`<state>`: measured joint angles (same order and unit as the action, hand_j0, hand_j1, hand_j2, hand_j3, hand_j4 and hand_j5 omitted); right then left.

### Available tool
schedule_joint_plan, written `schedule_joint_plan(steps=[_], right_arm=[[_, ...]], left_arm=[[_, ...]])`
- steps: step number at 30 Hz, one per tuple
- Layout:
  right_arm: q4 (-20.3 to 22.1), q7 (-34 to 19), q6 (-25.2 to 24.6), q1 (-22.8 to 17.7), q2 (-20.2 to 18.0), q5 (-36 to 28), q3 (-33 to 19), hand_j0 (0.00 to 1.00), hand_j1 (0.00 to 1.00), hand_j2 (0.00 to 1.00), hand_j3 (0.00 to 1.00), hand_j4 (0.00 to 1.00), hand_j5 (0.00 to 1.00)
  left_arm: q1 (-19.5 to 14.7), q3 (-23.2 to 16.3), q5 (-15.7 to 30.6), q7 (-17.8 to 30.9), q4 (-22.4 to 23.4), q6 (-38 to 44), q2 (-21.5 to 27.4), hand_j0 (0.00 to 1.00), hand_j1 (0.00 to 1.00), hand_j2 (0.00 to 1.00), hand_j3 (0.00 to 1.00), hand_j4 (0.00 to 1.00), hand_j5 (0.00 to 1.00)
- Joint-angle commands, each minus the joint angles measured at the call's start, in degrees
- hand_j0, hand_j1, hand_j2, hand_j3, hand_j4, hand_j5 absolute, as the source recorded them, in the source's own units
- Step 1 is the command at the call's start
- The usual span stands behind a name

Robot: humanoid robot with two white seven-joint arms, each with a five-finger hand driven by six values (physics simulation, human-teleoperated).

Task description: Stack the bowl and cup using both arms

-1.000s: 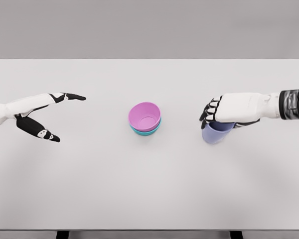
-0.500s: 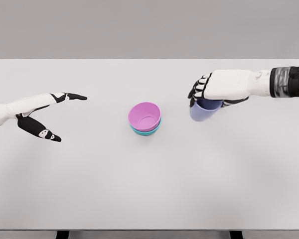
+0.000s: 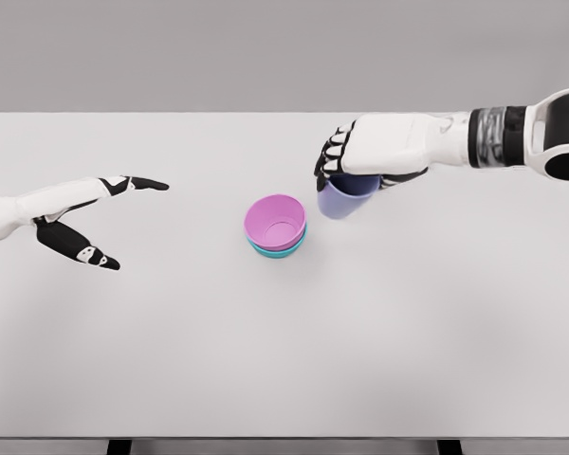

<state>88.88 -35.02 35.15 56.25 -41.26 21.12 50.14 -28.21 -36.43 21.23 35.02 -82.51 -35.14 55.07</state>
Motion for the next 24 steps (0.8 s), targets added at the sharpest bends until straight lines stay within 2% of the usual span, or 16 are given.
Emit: schedule_joint_plan(steps=[1, 15, 21, 24], right_arm=[[0.2, 0.0, -0.2, 0.0, 1.6, -0.1, 0.4, 0.69, 0.69, 0.69, 0.69, 0.69, 0.69], [-0.1, 0.0, -0.2, 3.2, 9.8, 0.2, 1.5, 0.69, 0.69, 0.69, 0.69, 0.69, 0.69], [-2.2, 0.0, -0.2, 4.1, 12.3, 0.2, 2.3, 0.69, 0.69, 0.69, 0.69, 0.69, 0.69], [-5.1, 0.0, -0.2, 4.7, 13.7, 0.2, 3.7, 0.69, 0.69, 0.69, 0.69, 0.69, 0.69]], left_arm=[[0.0, 0.5, 0.5, 0.0, 0.0, 0.1, -0.1, 1.0, 1.0, 1.0, 1.0, 1.0, 1.0], [0.0, 0.5, 0.5, 0.0, -0.1, 0.1, -0.1, 1.0, 1.0, 1.0, 1.0, 1.0, 1.0], [0.0, 0.5, 0.5, 0.0, -0.2, 0.1, -0.1, 1.0, 1.0, 1.0, 1.0, 1.0, 1.0], [0.0, 0.5, 0.5, 0.0, -0.3, 0.1, -0.1, 1.0, 1.0, 1.0, 1.0, 1.0, 1.0]])
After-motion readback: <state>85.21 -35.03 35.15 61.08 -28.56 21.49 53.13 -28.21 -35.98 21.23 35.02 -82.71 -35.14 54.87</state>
